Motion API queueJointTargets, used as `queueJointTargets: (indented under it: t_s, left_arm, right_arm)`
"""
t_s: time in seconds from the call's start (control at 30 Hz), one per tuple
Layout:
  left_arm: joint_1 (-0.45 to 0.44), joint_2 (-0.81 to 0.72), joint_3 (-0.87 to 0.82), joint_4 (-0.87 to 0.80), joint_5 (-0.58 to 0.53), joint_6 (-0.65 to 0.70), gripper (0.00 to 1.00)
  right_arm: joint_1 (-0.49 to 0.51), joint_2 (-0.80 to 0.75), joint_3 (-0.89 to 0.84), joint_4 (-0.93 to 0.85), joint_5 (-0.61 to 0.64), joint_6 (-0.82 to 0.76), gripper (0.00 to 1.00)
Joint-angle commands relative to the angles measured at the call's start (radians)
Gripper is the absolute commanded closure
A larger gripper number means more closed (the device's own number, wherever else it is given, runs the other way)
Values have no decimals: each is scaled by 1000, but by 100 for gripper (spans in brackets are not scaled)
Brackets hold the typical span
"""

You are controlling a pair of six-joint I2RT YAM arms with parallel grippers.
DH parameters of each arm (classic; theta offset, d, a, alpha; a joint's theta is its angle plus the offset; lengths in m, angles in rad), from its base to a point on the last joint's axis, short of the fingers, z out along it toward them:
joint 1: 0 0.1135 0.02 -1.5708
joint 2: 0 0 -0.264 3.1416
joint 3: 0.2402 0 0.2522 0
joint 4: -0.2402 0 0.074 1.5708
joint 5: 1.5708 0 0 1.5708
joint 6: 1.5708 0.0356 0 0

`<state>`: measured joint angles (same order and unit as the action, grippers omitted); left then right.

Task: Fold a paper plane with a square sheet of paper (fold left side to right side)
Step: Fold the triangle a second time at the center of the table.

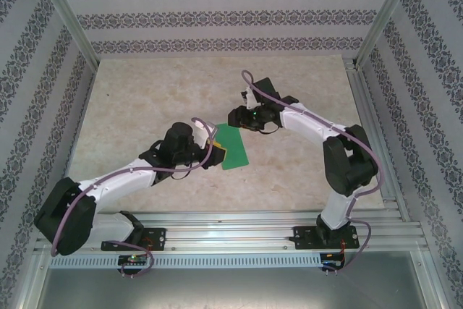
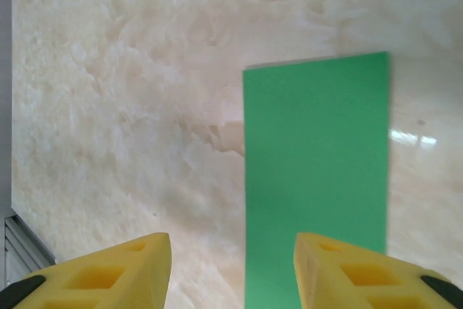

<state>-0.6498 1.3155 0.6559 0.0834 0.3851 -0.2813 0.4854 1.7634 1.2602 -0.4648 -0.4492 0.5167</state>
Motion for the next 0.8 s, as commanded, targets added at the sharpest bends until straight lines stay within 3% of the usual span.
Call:
queueJointTargets:
  t_s: [0.0,0.33,0.77]
  left_arm:
    - [12,113,71,-43,10,-100,64]
    - [12,414,192,-14,45,-176,81]
    - [12,465,126,13,2,-185,88]
  right_arm:
    - [-13,-15,-127,-17,9,-18,52]
    - [-9,10,-315,118,-43,61,54]
    - [50,34,-317,115,-40,94,61]
